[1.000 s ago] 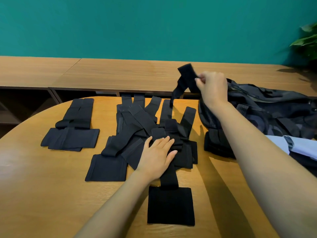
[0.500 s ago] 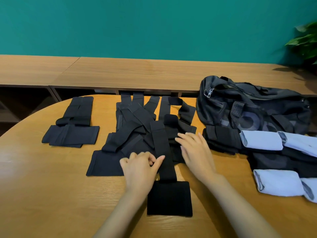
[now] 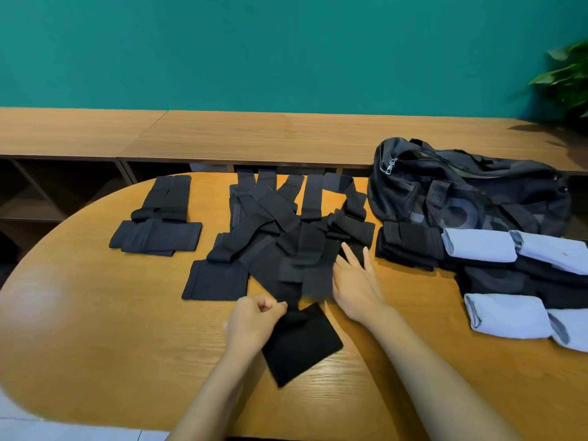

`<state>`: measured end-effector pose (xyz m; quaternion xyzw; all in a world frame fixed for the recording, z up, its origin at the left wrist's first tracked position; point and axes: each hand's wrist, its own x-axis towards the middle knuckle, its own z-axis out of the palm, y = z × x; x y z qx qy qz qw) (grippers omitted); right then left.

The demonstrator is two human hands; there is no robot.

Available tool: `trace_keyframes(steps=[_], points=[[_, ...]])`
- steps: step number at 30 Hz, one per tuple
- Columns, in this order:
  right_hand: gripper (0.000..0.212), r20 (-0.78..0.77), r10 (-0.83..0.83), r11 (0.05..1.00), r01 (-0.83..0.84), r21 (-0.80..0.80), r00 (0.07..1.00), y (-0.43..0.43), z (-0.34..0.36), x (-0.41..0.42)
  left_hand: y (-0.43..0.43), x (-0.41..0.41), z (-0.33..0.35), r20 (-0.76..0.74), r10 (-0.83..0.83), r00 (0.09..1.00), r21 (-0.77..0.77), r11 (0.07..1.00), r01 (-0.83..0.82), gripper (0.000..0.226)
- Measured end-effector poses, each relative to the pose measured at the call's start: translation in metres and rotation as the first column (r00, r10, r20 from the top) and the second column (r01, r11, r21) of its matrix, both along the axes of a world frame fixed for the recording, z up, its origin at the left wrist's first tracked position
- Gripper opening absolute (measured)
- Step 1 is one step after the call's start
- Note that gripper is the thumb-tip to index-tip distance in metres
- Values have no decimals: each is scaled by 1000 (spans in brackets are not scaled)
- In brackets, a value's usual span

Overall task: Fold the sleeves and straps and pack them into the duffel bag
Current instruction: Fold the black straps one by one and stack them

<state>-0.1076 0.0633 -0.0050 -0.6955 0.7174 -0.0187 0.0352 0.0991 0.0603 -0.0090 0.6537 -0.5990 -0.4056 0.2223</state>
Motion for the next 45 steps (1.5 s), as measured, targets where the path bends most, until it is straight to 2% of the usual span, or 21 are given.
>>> trace_keyframes(steps=[4, 7, 9, 11, 14, 17, 19, 22, 26, 29, 32, 35, 37, 42, 45], points=[[47, 35, -3, 998, 5, -58, 999, -1, 0, 0, 8, 14, -3, -17, 42, 999, 23, 999, -41, 35], [36, 161, -29, 987, 53, -150, 987, 2, 8, -1, 11, 13, 8, 144, 36, 989, -174, 985, -10, 24], [23, 226, -58, 959, 117, -257, 973, 9, 12, -2, 7, 10, 17, 175, 27, 984, -337, 941, 34, 25], [10, 264, -58, 912, 159, -378, 963, 18, 13, -2, -4, 7, 21, 235, -4, 972, -426, 899, 107, 26], [11, 234, 18, 876, 98, -473, 972, 24, 11, 0, -20, -1, 23, 296, -72, 953, -357, 916, 181, 34], [23, 86, 151, 877, -93, -471, 985, 19, 6, 6, -28, -12, 26, 249, -61, 967, -209, 971, 115, 31], [28, 25, 186, 886, -157, -436, 982, 13, 1, 12, -31, -18, 29, 233, -35, 972, -185, 979, 80, 21], [25, 5, 180, 871, -157, -465, 984, 8, -1, 15, -34, -22, 32, 156, -17, 988, -146, 989, 40, 11], [18, -31, 206, 823, -190, -535, 978, 0, 3, 13, -38, -23, 27, 77, -88, 993, -71, 993, 94, 34], [18, -57, 224, 813, -218, -540, 973, -3, 2, 12, -38, -24, 25, 7, -80, 997, -42, 996, 80, 31], [23, -51, 230, 806, -219, -549, 972, -4, 5, 13, -39, -27, 25, -63, -70, 996, -34, 997, 68, 27], [15, -57, 253, 781, -239, -577, 966, -7, 6, 15, -37, -28, 27, -18, -62, 998, -85, 995, 60, 22], [15, -88, 243, 770, -247, -588, 966, -9, 6, 15, -37, -29, 27, -4, -58, 998, -101, 993, 58, 27], [8, 31, 132, 794, -87, -602, 991, -20, 11, 11, -37, -26, 30, 28, -64, 998, -120, 991, 67, 31], [8, 58, 80, 806, -30, -591, 995, -26, 15, 12, -39, -16, 32, 119, -48, 992, -153, 986, 67, 33]])
